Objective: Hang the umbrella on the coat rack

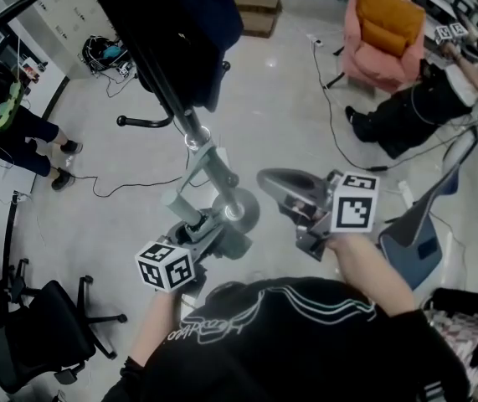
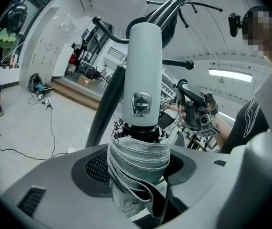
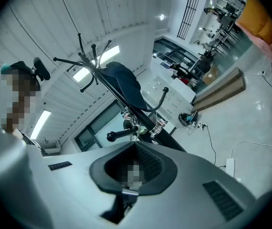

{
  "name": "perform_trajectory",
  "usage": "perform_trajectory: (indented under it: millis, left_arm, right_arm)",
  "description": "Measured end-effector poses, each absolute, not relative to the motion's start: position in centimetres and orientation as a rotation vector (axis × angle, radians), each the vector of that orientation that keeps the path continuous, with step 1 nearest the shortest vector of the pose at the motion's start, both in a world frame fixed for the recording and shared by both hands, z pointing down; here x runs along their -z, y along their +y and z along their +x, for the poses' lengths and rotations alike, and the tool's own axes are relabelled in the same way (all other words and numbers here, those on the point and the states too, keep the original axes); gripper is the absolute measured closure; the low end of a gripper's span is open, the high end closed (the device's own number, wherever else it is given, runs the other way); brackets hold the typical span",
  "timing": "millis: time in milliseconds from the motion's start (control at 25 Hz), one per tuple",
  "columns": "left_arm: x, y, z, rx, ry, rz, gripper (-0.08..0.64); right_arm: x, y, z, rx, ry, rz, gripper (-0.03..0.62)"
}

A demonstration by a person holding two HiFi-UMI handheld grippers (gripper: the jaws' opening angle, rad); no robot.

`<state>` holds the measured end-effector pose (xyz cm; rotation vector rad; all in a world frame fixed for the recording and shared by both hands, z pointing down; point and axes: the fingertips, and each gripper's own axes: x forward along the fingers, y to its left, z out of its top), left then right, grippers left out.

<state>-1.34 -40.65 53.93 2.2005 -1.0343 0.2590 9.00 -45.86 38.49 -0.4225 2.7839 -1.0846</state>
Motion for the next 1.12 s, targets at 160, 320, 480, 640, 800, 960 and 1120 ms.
perform_trajectory:
  millis: [160,320,480,640,800,960,1120]
  left_arm:
    - [-56.1,-41.2,-1.8,-0.309,-1.042,2.175,0.299]
    - [-57.9,-41.7,-1.7,-0.396,-1.045,2.205,0.299]
    - [-59.1,-42.1,-0.9,-0.477,-1.022,2.251,0.299]
    - [-59.9,-42.8,-0.5,-0.543,-0.982,2.317,0.299]
    - [-61.1,-44.3,-0.6,-0.629,-1.012,2.389,0.299]
    - [-61.3,-45.4,-0.7,-0.648,-1.023,2.443,0.299]
    - [-61.4,-46.3,-0.8,-0.668,-1.021,2.485,0.299]
  right_arm:
    - [-38.8,-45.7,8.9,1.103,2.786,-0.436,0.581]
    - [-39.3,-45.7,9.1,1.113,2.79,-0.451,0.581]
    - [-39.5,-45.5,9.8,1.117,2.792,-0.474,0.581]
    - [-39.6,-45.5,10.1,1.123,2.794,-0.503,0.581]
    - [-40.2,-45.5,10.7,1.144,2.775,-0.536,0.581]
    - [-40.7,-45.1,11.9,1.145,2.775,-0.569,0.581]
    - [-41.3,-45.1,12.5,1.16,2.769,-0.592,0.581]
